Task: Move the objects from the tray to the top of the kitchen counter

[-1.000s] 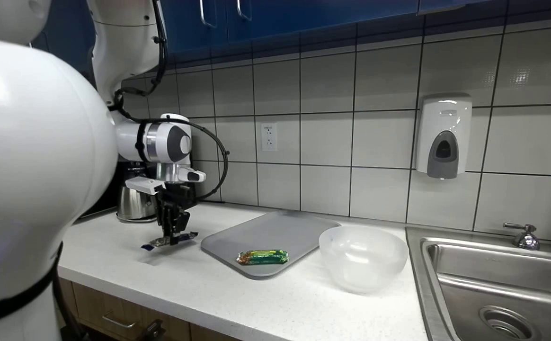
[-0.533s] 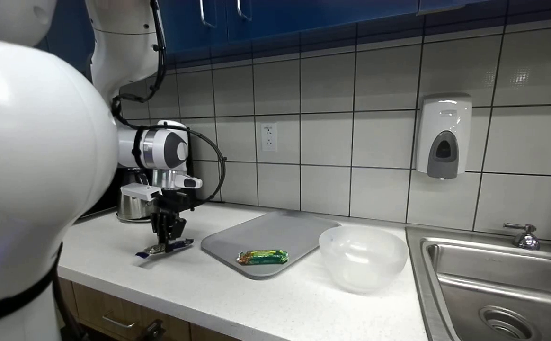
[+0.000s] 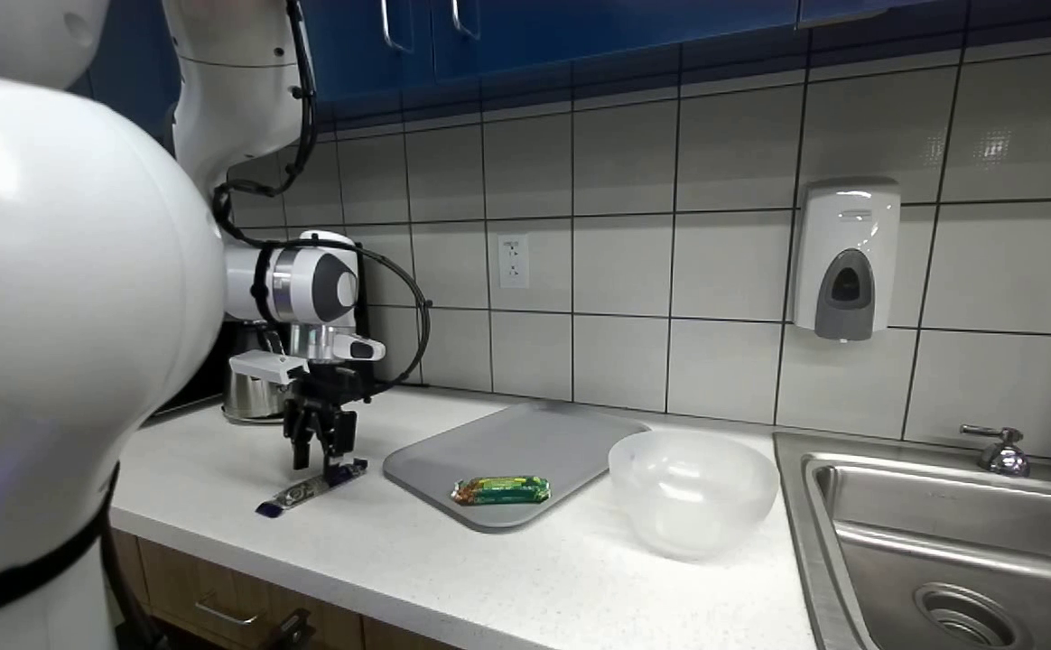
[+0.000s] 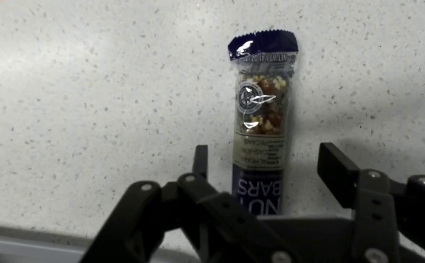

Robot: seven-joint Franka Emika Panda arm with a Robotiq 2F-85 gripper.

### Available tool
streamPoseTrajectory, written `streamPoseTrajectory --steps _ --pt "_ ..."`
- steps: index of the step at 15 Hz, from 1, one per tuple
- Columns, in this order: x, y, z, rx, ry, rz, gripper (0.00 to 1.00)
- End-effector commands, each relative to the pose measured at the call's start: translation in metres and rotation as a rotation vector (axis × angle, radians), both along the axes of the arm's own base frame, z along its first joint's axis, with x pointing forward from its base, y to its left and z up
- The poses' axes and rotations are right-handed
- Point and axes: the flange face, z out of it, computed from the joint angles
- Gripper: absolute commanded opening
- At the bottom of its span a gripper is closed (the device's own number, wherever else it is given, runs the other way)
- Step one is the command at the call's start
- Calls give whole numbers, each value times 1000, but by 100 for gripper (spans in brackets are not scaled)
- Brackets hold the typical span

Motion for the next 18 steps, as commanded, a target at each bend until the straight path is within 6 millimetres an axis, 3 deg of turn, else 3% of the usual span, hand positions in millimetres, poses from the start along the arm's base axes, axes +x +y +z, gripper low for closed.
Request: streamPoseTrajectory --steps 1,7,8,11,18 --pt "0 -7 20 30 -13 4 100" --pt "3 -20 51 63 -43 -5 100" --pt "11 -9 34 41 -44 -17 100" --pt "10 -15 43 49 -53 -17 100" --pt "8 -16 42 46 -49 -16 100"
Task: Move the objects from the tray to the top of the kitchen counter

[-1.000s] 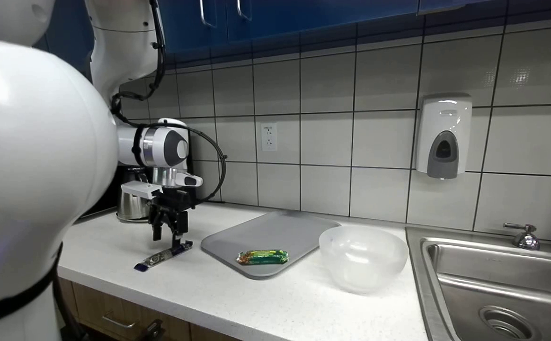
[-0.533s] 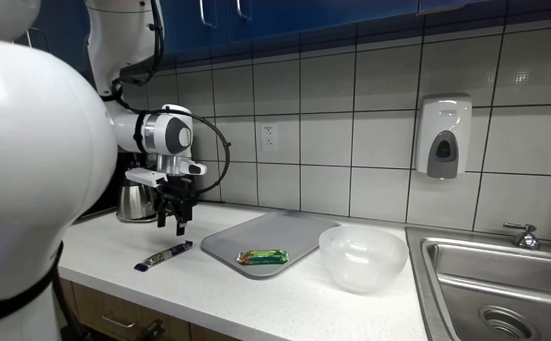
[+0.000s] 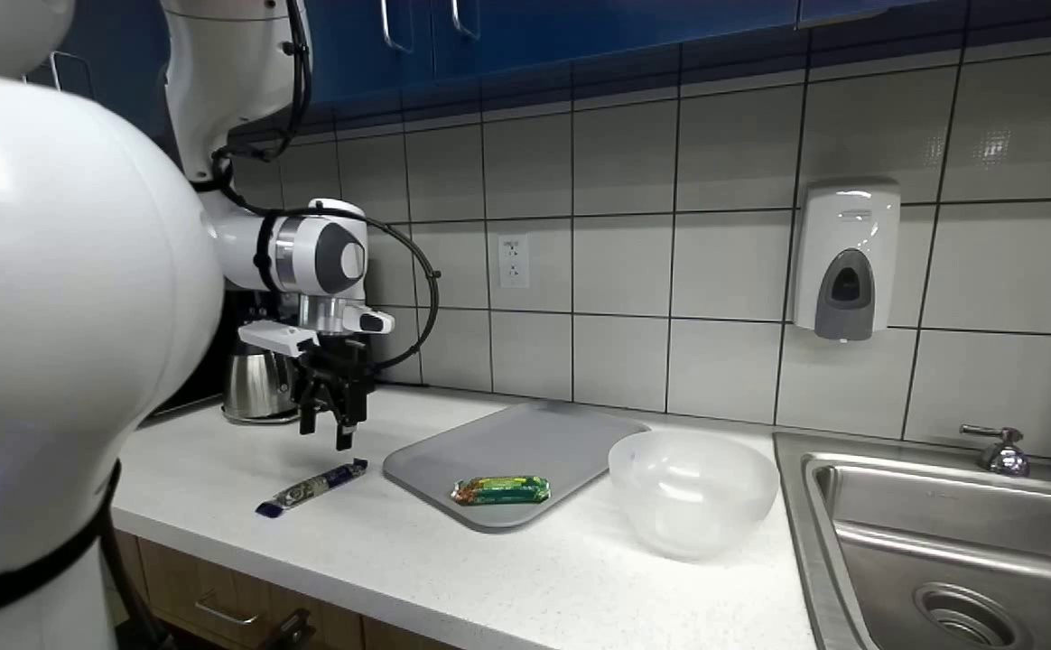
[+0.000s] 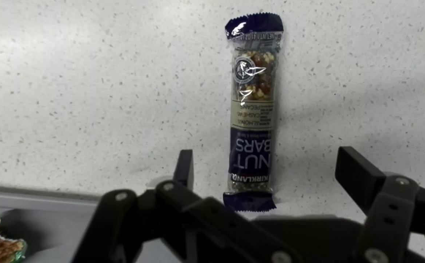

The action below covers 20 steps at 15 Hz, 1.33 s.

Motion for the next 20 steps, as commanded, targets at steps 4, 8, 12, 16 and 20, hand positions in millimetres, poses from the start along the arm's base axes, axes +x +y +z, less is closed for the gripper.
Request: streamPoseTrajectory --steps 4,8,12,16,20 --pt "2 -9 -1 1 -2 14 100" --pt "7 -30 0 3 -21 12 100" --pt "11 -54 1 3 -32 -1 100" --pt "13 -74 5 -6 -48 -43 100" --pt "14 -95 13 -29 -60 -104 100"
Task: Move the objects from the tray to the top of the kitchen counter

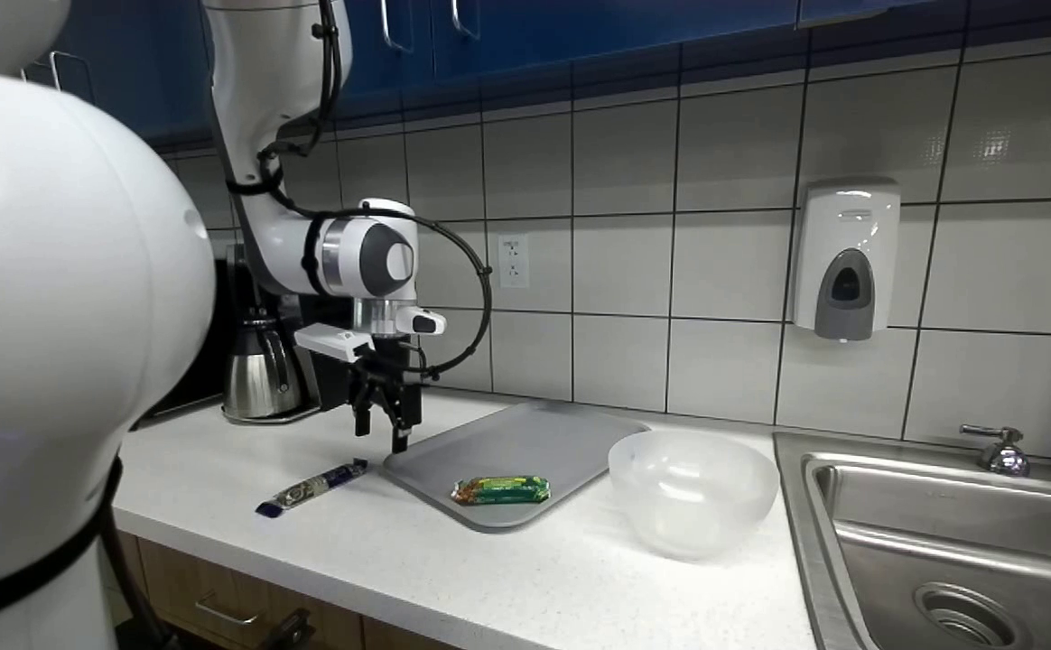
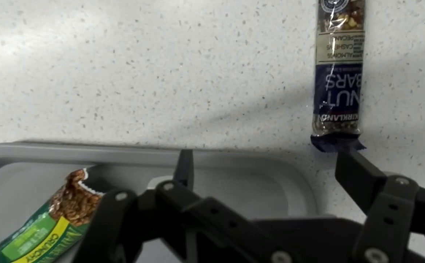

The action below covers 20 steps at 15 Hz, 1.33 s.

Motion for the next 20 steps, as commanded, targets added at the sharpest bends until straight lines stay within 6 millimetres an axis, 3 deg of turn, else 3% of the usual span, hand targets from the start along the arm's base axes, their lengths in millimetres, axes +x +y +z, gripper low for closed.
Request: streamPoseTrajectory --steps 1,11,20 --pt "-7 -22 17 -20 -26 -54 100" --pt "-7 -70 16 -172 -60 -301 100" --pt "-4 -89 0 -288 -72 -550 100"
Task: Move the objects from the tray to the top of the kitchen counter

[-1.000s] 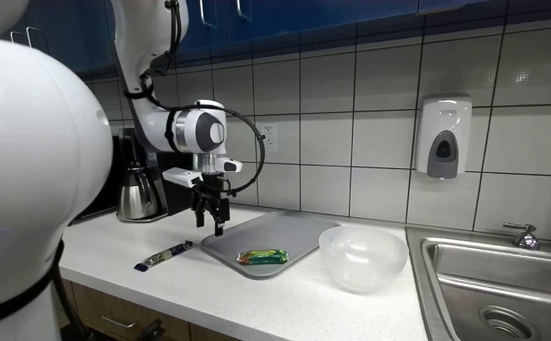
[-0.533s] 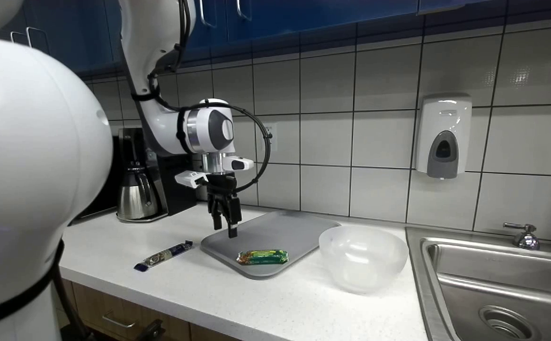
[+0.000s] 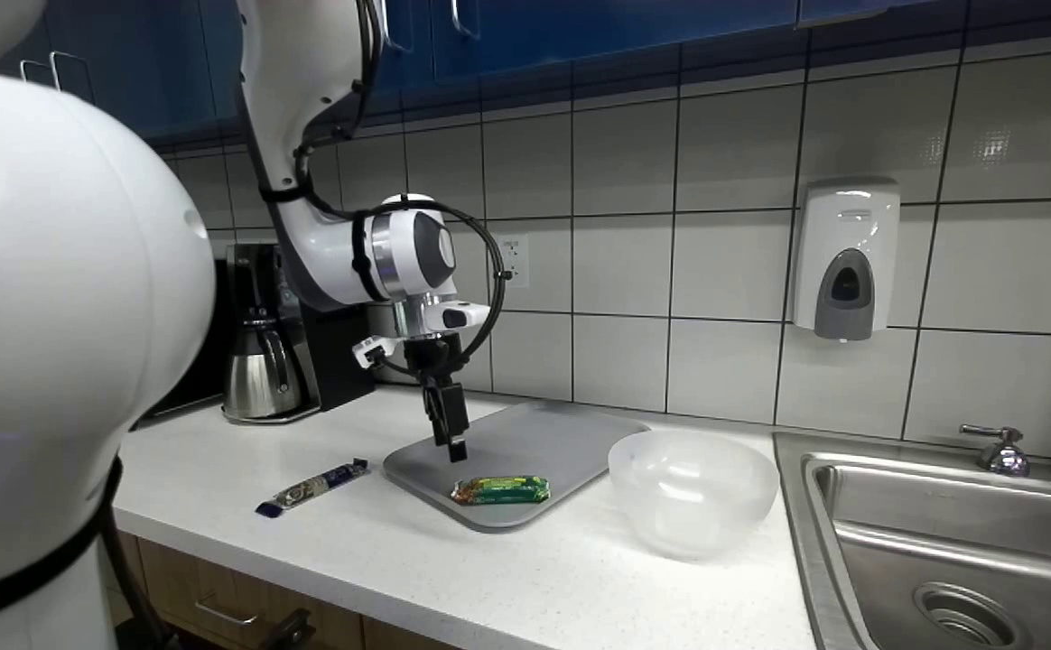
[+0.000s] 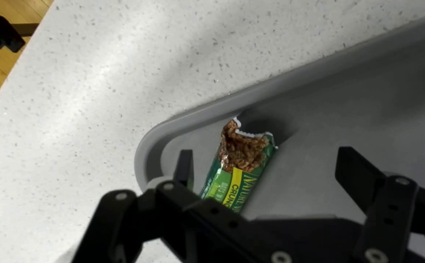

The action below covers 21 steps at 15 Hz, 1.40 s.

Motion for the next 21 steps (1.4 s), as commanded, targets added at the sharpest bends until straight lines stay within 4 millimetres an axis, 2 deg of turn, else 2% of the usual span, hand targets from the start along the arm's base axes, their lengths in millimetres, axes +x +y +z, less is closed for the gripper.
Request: streamPoseTrajectory --steps 1,11,16,21 --pt "0 -9 -5 -46 -6 -101 100" --pt "3 -45 -25 -88 3 -279 100" --pt "6 -55 -37 -90 11 -313 100" --pt "17 -61 -41 -91 2 -325 100"
